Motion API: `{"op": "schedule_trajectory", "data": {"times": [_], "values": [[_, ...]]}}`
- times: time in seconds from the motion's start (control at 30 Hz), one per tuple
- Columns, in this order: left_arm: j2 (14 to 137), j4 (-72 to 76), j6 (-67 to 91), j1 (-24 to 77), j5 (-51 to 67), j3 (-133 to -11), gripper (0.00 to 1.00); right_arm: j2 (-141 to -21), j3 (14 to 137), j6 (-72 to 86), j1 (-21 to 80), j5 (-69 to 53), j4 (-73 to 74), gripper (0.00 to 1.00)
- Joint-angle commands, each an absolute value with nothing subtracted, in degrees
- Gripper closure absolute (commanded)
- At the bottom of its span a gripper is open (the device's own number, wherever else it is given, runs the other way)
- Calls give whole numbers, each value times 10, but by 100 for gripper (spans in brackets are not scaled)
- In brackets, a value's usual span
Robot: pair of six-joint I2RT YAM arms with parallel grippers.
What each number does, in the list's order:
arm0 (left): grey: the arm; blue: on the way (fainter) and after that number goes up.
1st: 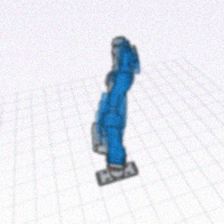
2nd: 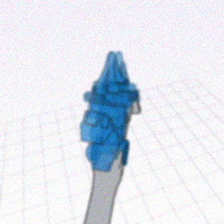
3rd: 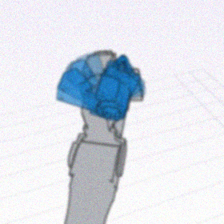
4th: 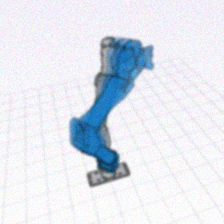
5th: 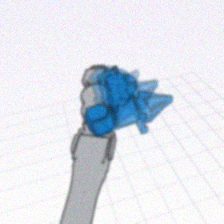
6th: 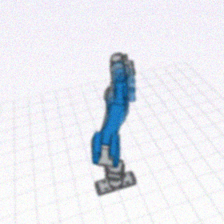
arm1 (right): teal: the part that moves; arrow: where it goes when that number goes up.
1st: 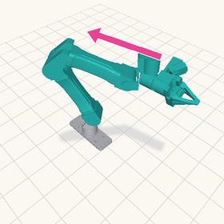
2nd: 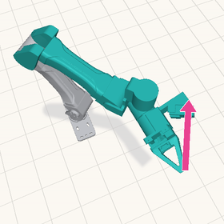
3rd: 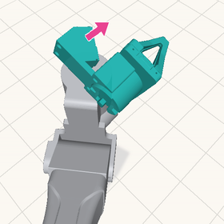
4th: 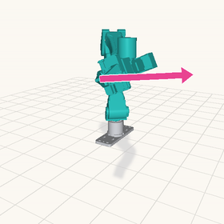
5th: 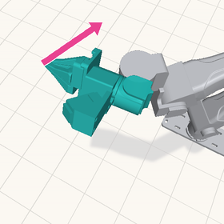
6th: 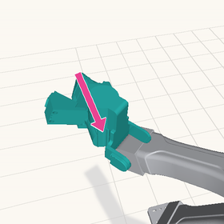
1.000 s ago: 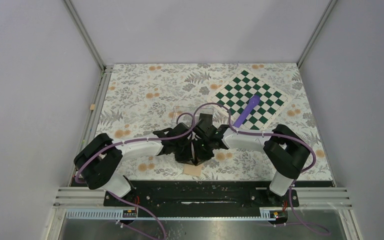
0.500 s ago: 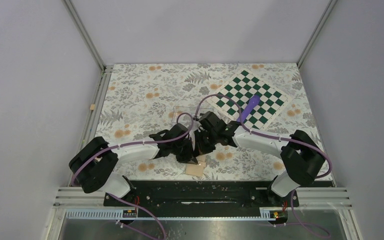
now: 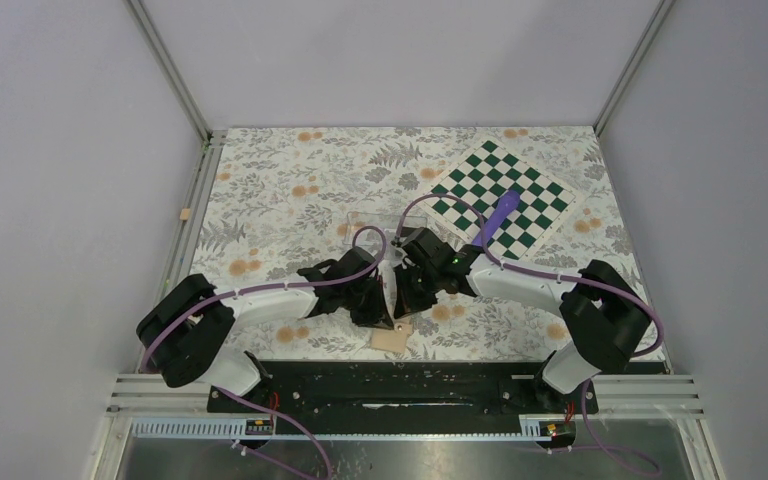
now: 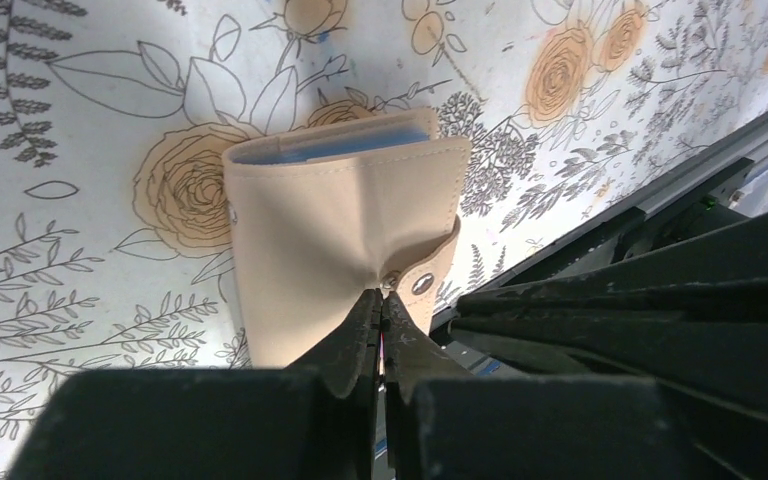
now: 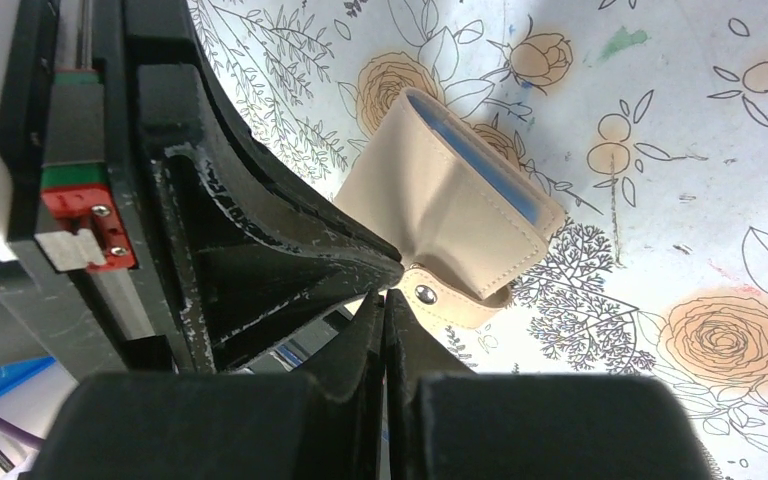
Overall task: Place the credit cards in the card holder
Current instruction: Close the card holder at the center of the board.
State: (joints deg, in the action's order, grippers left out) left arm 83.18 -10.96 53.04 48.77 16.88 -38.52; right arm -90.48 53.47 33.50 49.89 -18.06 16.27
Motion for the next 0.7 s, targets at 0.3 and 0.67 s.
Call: {"op": "schedule_trajectory", "data": {"times": [0.3, 0.67], "values": [[827, -120, 511, 485, 156, -410, 100, -921, 532, 317, 495, -166, 185, 100], [785, 16, 560, 471, 220, -346, 71, -909, 526, 318, 496, -144, 207, 100]]}}
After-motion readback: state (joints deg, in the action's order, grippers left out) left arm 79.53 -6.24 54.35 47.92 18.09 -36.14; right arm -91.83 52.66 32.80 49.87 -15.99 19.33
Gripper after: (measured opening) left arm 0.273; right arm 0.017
